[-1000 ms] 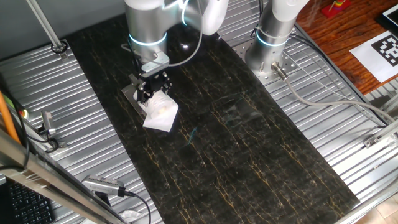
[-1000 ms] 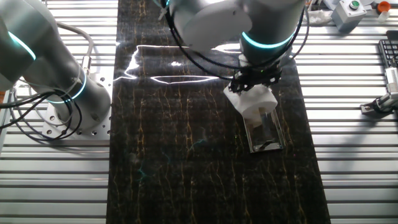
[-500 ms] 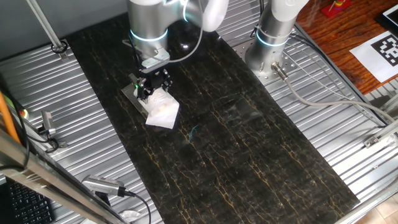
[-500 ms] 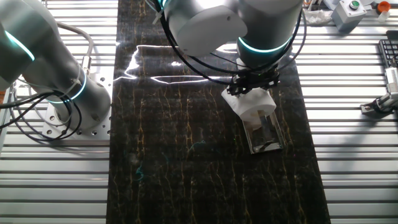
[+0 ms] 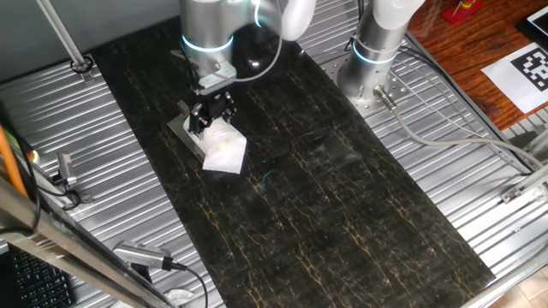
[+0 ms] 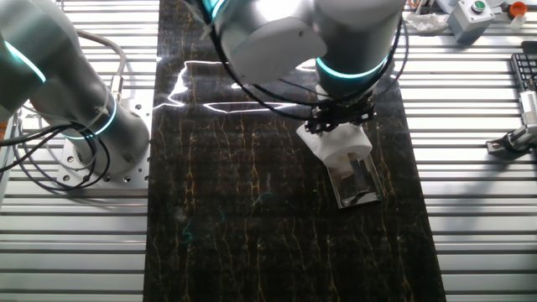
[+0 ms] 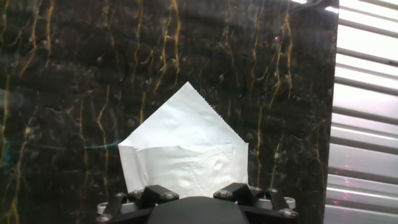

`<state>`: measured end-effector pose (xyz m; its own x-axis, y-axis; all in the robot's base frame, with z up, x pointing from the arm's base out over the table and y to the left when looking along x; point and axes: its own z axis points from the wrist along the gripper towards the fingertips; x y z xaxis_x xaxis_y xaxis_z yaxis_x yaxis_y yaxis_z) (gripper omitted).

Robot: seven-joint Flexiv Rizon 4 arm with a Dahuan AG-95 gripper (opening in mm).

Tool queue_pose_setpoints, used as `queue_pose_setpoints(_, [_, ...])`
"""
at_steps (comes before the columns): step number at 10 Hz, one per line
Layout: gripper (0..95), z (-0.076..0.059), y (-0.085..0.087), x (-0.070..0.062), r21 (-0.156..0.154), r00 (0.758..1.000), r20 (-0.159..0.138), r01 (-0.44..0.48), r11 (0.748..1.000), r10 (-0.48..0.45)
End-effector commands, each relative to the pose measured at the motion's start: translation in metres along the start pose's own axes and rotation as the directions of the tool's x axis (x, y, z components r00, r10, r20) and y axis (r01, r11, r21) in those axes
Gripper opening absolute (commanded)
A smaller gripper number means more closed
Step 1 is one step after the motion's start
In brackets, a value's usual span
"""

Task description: Put the toilet paper on its holder

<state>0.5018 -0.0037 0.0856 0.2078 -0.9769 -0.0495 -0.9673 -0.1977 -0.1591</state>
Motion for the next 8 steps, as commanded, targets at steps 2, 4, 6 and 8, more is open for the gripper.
queue_pose_setpoints(2, [0.0, 0.0015, 0.0016, 0.0008, 0.020, 1.000, 0.025, 0.003, 1.000, -0.003])
queue_pose_setpoints(4, [0.0, 0.0010, 0.0022, 0.0016, 0.028, 0.999, 0.024, 0.022, 0.999, -0.023])
queue_pose_setpoints(6, [0.0, 0.0002, 0.0026, 0.0025, 0.033, 0.999, 0.023, 0.033, 0.999, -0.034])
queue_pose_setpoints(8, [0.0, -0.0008, 0.0033, 0.0037, 0.036, 0.999, 0.020, 0.047, 0.998, -0.048])
